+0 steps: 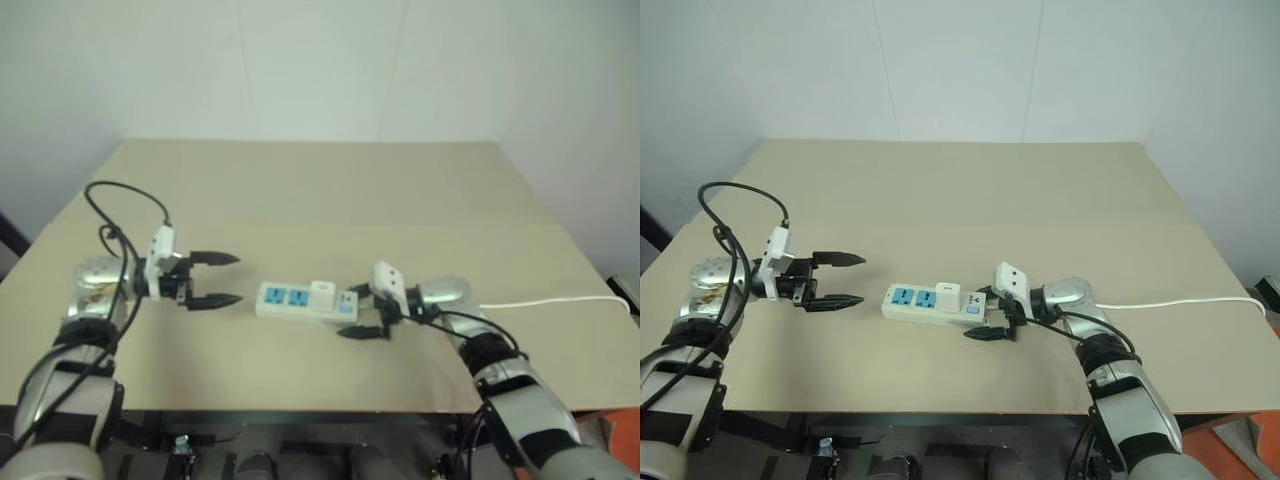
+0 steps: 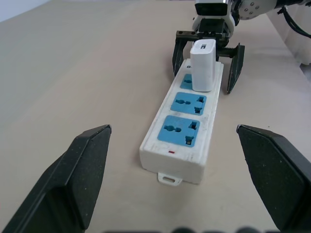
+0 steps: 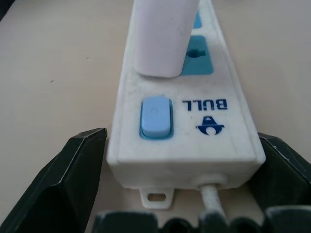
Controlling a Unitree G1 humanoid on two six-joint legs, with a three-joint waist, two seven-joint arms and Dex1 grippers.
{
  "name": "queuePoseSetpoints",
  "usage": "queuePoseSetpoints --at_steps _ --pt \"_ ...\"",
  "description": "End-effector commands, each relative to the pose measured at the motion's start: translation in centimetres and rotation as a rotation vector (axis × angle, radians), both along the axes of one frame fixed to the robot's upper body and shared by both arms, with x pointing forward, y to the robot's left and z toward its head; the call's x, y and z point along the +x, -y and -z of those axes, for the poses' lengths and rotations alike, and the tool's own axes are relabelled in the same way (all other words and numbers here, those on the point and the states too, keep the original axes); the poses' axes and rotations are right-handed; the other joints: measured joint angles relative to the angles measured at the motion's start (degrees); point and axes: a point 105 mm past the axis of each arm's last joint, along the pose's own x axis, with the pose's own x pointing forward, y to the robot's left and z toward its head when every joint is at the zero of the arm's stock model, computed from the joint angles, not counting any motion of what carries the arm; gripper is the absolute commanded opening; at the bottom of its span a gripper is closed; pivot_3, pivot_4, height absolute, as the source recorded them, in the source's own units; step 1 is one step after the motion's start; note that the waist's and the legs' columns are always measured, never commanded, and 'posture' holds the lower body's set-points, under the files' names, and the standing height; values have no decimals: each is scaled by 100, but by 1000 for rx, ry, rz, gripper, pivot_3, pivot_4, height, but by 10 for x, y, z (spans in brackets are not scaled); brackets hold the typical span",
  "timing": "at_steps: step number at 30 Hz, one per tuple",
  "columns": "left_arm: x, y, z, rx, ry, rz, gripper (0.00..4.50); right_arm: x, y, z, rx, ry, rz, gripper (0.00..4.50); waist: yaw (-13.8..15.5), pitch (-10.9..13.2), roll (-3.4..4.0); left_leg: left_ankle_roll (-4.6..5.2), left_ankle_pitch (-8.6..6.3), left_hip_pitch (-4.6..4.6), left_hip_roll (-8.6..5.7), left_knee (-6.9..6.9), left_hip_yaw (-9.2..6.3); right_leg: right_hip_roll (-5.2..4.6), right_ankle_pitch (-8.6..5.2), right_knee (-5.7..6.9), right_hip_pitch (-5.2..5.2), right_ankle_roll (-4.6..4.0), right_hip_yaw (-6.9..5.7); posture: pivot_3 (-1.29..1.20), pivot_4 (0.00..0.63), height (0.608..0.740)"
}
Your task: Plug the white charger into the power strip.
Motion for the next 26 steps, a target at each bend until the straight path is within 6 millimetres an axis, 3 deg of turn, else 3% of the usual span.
queuePoseSetpoints --at_steps 1,14,17,21,26 --pt "0 2 -12 -44 47 9 4500 -6 1 -11 36 49 -49 4493 0 1 0 0 0 0 0 0 0 0 0 0 0 0 0 0 150 740" --pt "-8 -6 -14 -21 42 6 4500 -24 50 -48 60 172 31 4493 23 14 1 0 0 2 1 1 3 0 0 1 1 0 2 0 150 740" --pt "-12 -8 -7 6 27 7 4500 -30 73 -55 35 189 84 4493 56 15 1 0 0 3 1 1 3 0 0 3 0 0 2 0 150 740" --pt "-14 -10 -6 4 18 1 4500 -36 93 -56 -1 204 143 4493 109 18 -1 0 0 0 1 1 5 0 0 -4 -1 0 2 0 150 740" --pt "-13 -10 -4 3 13 -1 4500 -42 105 -59 -24 207 188 4493 109 19 -2 0 0 3 1 1 5 0 0 -1 0 0 2 0 150 740"
